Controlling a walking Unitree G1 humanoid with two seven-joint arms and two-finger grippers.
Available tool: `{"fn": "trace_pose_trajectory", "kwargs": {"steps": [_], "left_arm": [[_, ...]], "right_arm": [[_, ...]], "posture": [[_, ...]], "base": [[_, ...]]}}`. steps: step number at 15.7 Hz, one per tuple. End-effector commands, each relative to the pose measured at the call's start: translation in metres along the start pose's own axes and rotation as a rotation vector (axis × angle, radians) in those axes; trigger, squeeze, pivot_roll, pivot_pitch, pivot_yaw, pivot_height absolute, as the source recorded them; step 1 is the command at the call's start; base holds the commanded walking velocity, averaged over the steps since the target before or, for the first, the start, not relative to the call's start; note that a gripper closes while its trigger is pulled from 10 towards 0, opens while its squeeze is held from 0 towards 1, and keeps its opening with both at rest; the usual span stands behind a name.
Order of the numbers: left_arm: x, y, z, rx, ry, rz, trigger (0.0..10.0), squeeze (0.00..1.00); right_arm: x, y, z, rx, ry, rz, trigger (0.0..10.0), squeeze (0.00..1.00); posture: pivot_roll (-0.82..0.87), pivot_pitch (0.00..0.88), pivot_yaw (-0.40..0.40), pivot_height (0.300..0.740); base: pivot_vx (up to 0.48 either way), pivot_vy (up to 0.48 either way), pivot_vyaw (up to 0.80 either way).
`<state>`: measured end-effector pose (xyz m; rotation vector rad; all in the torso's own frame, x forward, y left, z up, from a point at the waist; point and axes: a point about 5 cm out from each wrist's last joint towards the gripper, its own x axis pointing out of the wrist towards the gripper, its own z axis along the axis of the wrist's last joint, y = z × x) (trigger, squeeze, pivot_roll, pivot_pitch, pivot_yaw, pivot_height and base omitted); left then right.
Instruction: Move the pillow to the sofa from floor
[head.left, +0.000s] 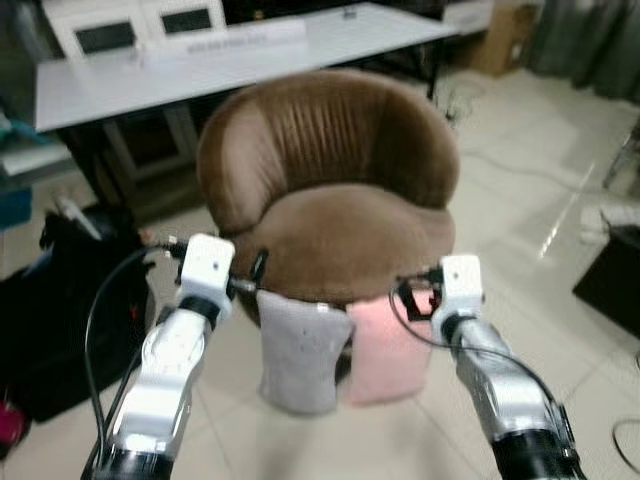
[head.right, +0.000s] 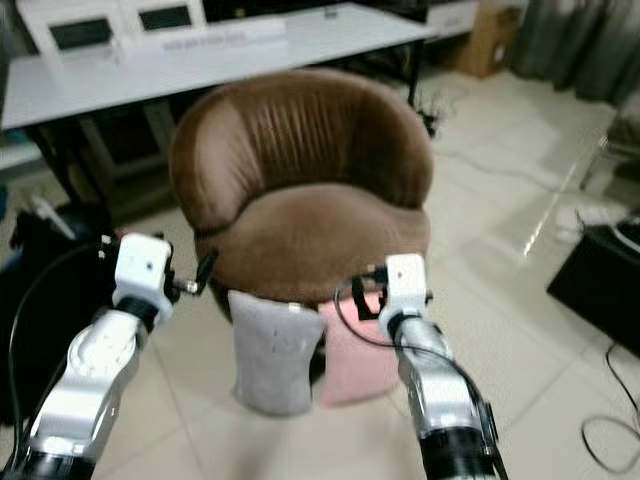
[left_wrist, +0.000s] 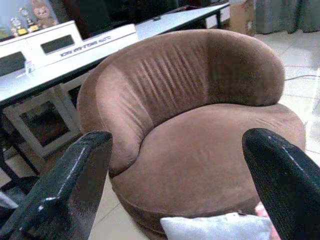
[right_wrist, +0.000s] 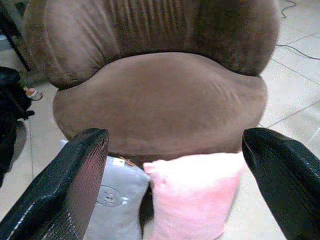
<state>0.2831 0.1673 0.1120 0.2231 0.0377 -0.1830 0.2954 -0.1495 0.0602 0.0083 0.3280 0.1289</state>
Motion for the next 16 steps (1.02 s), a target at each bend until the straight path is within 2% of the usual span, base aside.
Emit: {"fn": "trace_pose_trajectory", "kwargs": {"steps": [1,6,15,16], "left_arm": [[0.0008,0.0072,-0.0006,0.019,0.005,0.012,10.0,0.00],[0.0010,0.0066,-0.0006,0.012,0.004,0.022,10.0,0.00],[-0.0014,0.0071,-0.0015,0.009,0.003,0.028,10.0,0.00],[-0.0011,0.0071,0.0008,0.003,-0.015,0.029,10.0,0.00]], "right_arm": [[0.0030,0.0057,0.0068,0.030,-0.018,0.012,10.0,0.00],[0.0044,0.0056,0.0096,0.015,-0.021,0.024,10.0,0.00],[0.0043,0.0077,0.0071,0.012,-0.011,0.034,10.0,0.00],[0.0042,0.0079,0.0067,0.012,-0.010,0.033,10.0,0.00]], "posture": [[0.05,0.000,0.064,0.740],[0.06,0.000,0.051,0.740],[0.06,0.000,0.045,0.740],[0.06,0.000,0.051,0.740]], "base": [[0.349,0.000,0.00],[0.352,0.000,-0.71],[0.352,0.000,0.00],[0.000,0.000,0.00]]}}
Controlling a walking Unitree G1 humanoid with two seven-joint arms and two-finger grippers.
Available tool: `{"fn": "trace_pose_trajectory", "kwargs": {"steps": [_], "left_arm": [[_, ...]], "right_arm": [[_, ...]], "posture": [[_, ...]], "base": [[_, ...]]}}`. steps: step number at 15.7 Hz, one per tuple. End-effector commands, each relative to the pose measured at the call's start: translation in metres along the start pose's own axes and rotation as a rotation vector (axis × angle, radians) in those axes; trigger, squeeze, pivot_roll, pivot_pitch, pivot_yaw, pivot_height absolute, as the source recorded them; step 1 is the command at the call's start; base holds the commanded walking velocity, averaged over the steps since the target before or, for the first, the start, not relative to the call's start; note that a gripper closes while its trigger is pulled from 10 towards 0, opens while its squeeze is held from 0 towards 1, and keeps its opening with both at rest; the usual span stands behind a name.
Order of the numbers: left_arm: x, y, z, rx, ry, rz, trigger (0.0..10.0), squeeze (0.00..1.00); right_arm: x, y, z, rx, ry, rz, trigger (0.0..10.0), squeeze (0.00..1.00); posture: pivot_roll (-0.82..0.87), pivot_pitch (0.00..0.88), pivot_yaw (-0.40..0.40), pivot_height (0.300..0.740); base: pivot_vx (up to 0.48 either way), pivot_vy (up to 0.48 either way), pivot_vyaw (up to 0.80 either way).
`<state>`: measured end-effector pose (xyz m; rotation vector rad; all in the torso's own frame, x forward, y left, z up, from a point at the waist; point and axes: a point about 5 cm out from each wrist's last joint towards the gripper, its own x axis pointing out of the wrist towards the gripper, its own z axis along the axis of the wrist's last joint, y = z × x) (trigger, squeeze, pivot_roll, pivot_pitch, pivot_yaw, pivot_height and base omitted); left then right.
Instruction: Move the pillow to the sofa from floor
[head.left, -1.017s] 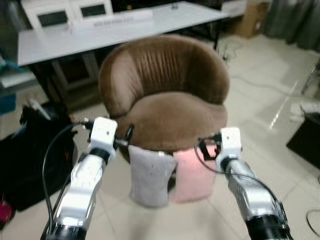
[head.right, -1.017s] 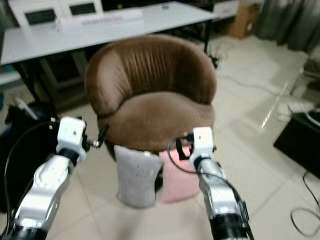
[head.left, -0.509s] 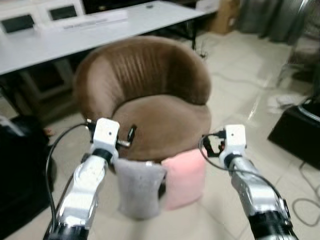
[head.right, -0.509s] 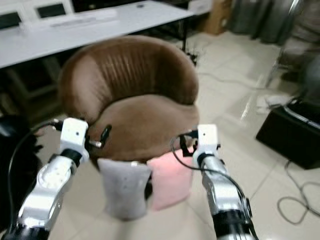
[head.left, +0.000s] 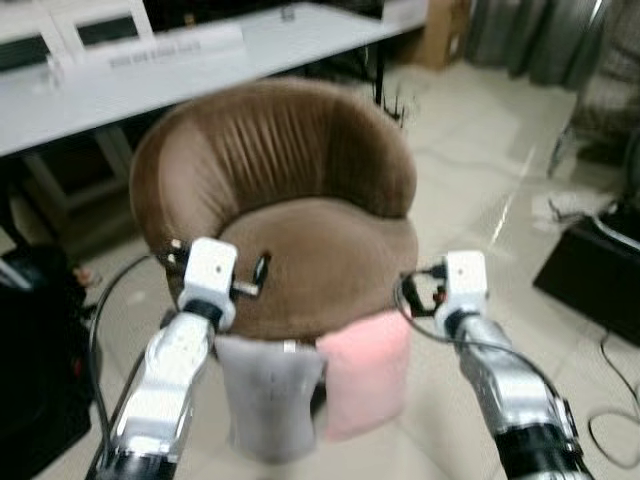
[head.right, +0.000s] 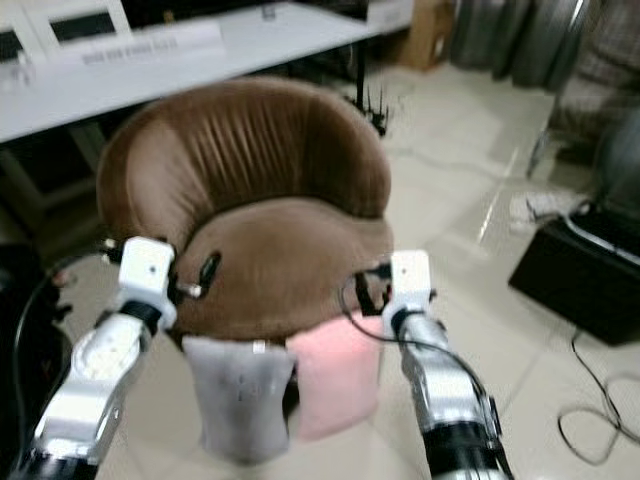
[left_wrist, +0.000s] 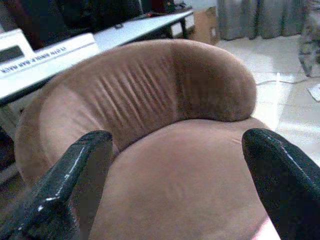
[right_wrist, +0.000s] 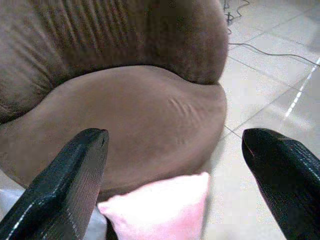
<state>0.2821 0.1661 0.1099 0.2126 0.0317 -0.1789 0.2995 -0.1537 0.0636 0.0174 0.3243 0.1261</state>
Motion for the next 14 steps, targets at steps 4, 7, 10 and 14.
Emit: {"fn": "trace_pose_trajectory", "kwargs": {"steps": [4,7,10,14], "left_arm": [[0.0003,0.0078,0.0028,0.011,-0.009,0.014,10.0,0.00],[0.0003,0.0079,0.0028,0.012,-0.009,0.009,10.0,0.00],[-0.0003,0.0084,0.0021,0.014,-0.007,0.011,10.0,0.00],[-0.0004,0.0084,0.0015,0.014,-0.006,0.010,10.0,0.00]], "right_arm": [[0.0006,0.0112,0.0000,0.011,0.001,0.026,10.0,0.00],[0.0004,0.0112,-0.0020,0.023,0.012,0.025,10.0,0.00],[0.0005,0.0119,-0.0025,0.023,0.015,0.029,10.0,0.00],[0.0009,0.0125,-0.0029,0.024,0.017,0.034,10.0,0.00]], "posture": [[0.05,0.000,0.056,0.740],[0.05,0.000,0.058,0.740],[0.06,0.000,0.055,0.740],[0.05,0.000,0.057,0.740]], "base": [[0.000,0.000,0.00],[0.000,0.456,0.00],[0.000,0.480,-0.45],[0.000,0.480,-0.46]]}}
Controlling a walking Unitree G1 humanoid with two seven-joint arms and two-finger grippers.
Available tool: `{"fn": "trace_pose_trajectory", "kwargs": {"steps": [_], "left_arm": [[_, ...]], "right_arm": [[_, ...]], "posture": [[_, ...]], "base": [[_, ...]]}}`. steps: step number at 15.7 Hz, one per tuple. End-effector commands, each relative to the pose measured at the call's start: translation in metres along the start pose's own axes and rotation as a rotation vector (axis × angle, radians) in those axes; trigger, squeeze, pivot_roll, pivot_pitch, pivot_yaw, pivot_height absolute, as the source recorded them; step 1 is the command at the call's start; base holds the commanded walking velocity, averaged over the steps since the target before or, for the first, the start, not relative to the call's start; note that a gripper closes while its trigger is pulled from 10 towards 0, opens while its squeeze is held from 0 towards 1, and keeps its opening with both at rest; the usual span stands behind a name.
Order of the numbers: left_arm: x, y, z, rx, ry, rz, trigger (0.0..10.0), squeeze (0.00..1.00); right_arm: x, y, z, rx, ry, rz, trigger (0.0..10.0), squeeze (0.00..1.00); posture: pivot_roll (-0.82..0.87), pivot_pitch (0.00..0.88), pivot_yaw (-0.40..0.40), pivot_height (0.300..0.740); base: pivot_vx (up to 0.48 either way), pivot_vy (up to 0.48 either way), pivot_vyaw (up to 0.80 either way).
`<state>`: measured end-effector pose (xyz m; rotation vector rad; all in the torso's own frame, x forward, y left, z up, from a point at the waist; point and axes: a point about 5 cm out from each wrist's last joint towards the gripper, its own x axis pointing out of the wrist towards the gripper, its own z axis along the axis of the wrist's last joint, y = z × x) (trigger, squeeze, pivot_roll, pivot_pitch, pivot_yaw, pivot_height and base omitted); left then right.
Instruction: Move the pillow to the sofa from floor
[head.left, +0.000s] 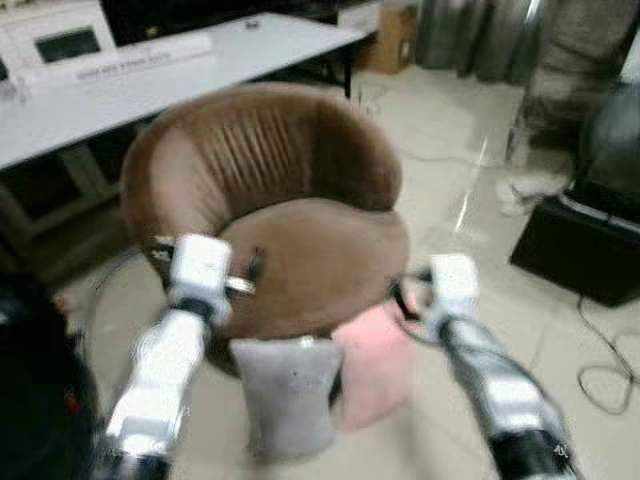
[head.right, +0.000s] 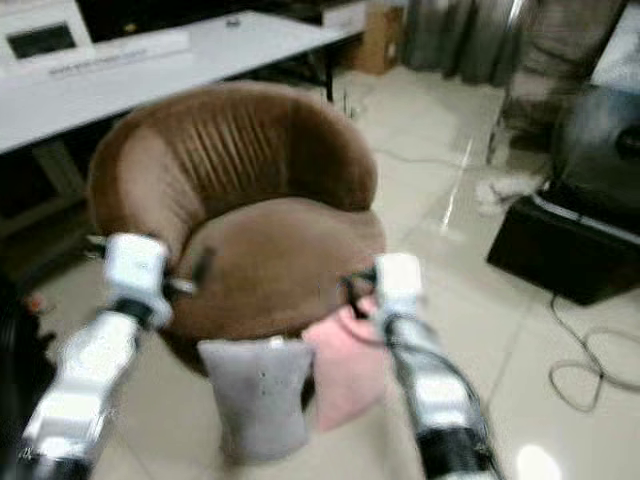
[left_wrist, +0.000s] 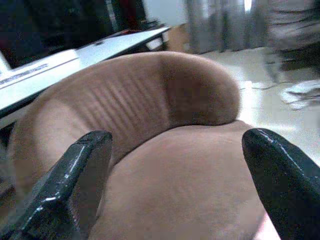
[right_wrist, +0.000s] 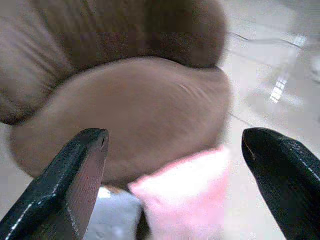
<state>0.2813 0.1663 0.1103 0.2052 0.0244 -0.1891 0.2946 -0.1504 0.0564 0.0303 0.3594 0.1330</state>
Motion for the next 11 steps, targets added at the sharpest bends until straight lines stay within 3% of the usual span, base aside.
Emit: {"fn": "trace_pose_trajectory", "kwargs": {"steps": [1,11], "left_arm": [[0.0004,0.0083,0.0011,0.021,0.004,0.019,10.0,0.00],[0.0000,0.0090,0.0005,0.020,0.003,0.022,10.0,0.00]], "right_arm": [[0.0027,0.0089,0.0054,0.011,-0.017,0.026,10.0,0.00],[0.0025,0.0102,0.0060,0.006,-0.016,0.031,10.0,0.00]], "posture": [[0.05,0.000,0.057,0.740],[0.05,0.000,0.057,0.740]], "base": [[0.000,0.480,-0.46],[0.000,0.479,-0.61]]}}
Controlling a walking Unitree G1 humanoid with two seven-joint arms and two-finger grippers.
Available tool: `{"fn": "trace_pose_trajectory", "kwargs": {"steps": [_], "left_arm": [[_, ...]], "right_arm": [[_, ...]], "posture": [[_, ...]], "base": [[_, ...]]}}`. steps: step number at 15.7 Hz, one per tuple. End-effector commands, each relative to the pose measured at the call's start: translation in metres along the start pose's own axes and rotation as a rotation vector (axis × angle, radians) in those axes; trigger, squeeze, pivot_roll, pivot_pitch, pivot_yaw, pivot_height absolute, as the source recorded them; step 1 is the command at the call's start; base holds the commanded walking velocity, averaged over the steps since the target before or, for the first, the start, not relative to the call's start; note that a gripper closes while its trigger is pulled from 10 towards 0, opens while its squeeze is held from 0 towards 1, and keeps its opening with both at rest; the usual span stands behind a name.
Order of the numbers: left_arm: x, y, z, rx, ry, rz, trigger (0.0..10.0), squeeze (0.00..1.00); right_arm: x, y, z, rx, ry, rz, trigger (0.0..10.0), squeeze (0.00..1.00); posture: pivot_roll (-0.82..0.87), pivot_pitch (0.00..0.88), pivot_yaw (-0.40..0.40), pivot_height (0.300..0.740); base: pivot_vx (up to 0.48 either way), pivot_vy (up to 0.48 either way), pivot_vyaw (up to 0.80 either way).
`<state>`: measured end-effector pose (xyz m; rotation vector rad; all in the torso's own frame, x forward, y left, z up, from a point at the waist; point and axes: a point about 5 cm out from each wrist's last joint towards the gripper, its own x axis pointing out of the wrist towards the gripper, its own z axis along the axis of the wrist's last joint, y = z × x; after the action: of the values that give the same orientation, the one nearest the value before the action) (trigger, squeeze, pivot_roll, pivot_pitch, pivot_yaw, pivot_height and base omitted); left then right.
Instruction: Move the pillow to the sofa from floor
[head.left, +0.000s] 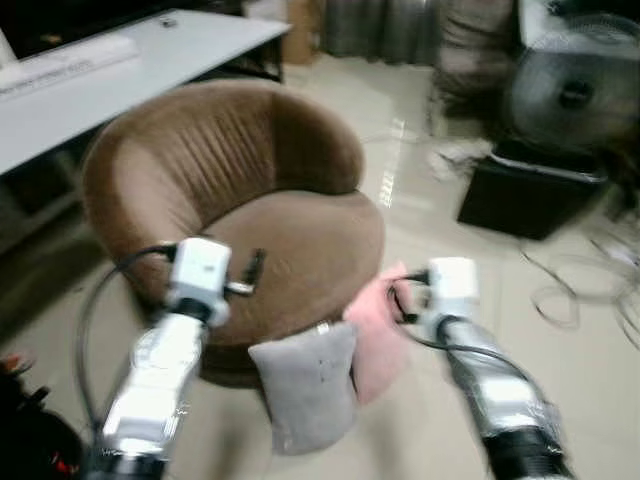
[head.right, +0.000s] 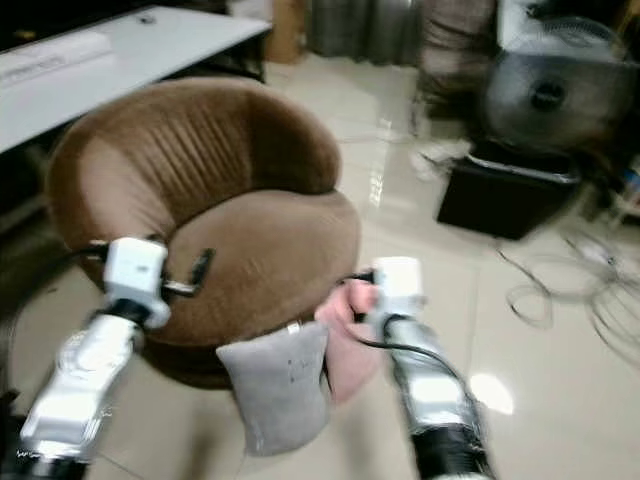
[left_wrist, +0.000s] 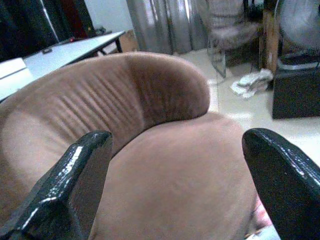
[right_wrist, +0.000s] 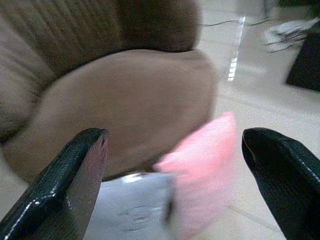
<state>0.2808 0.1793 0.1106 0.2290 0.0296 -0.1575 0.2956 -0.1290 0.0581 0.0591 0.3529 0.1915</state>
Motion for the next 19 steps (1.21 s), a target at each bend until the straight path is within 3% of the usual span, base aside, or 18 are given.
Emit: {"fn": "trace_pose_trajectory", "kwargs": {"steps": [1,17,19], "left_arm": [[0.0027,-0.0034,0.0027,-0.003,-0.007,-0.007,10.0,0.00],[0.0049,-0.0031,0.0027,-0.002,-0.007,-0.008,10.0,0.00],[0.0049,-0.0051,0.0059,0.044,-0.031,-0.025,10.0,0.00]], "right_arm": [[-0.0013,-0.0109,0.0043,-0.012,-0.009,-0.030,10.0,0.00],[-0.0001,-0.0121,0.0048,-0.007,-0.010,-0.034,10.0,0.00],[0.0003,-0.0123,0.0052,-0.011,-0.009,-0.036,10.0,0.00]], "posture": [[0.05,0.000,0.057,0.740],[0.05,0.000,0.054,0.740],[0.05,0.000,0.054,0.740]], "base": [[0.000,0.472,-0.62],[0.000,0.469,-0.62],[0.000,-0.240,-0.67]]}}
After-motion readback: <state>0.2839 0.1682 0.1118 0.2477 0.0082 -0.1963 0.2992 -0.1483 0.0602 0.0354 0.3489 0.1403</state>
